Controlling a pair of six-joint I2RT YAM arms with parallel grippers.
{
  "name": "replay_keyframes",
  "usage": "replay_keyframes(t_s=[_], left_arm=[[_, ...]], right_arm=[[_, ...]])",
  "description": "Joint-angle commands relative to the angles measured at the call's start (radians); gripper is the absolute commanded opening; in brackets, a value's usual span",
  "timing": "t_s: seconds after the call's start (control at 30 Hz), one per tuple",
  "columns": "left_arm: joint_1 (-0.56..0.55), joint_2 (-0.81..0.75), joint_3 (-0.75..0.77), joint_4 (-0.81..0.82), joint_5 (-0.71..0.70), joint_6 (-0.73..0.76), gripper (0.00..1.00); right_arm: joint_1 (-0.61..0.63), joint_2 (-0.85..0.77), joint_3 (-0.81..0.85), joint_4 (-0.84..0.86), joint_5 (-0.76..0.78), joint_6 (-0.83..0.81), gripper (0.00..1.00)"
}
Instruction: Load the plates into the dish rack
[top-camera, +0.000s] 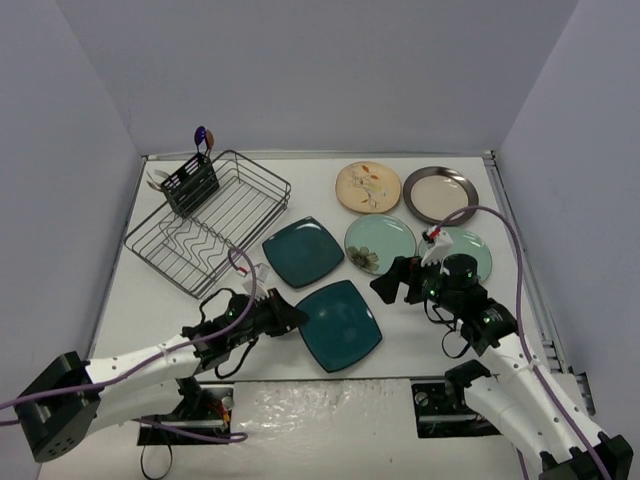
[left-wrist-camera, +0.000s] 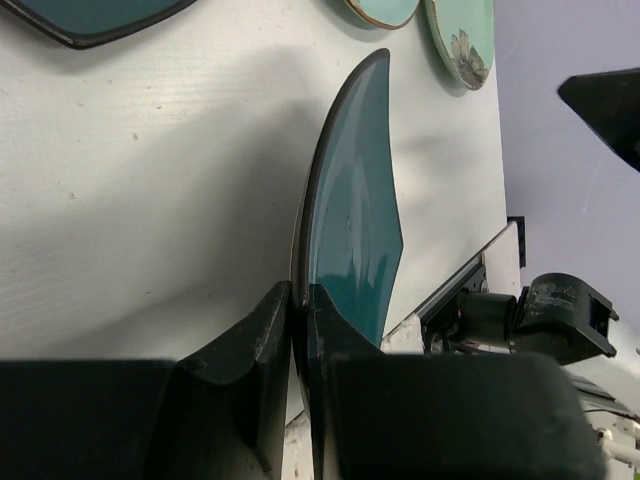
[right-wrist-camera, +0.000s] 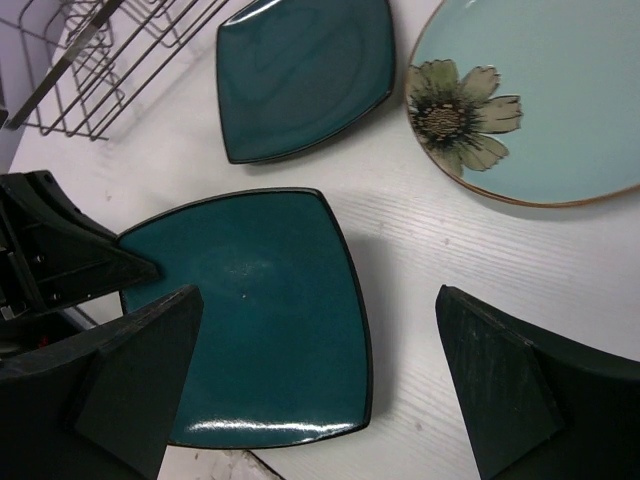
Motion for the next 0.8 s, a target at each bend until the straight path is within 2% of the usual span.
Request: replay_keyframes(t_s=[0.0,0.33,0.6,0.77], left_arm=[[0.013,-0.104,0.144,0.07,0.027,0.016,0.0],[0.111,-0.17,0.22,0.042,0.162,0.051,0.0],[0.208,-0.191,0.251,0.037,0.301,0.07,0.0],[0.263,-0.188,0.245,0.094,0.397,0.068,0.0]], right_arm=[[0.004,0.057,-0.026,0.192,-0.157,-0.009,1.0],[0.003,0.176,-0.089,0.365,-0.289,0.012,0.99],[0.005,0.228,-0.122,0.496,-0.383,0.046,0.91],[0.005,0.233,-0.135,0.553,-0.435,0.072,0.86]])
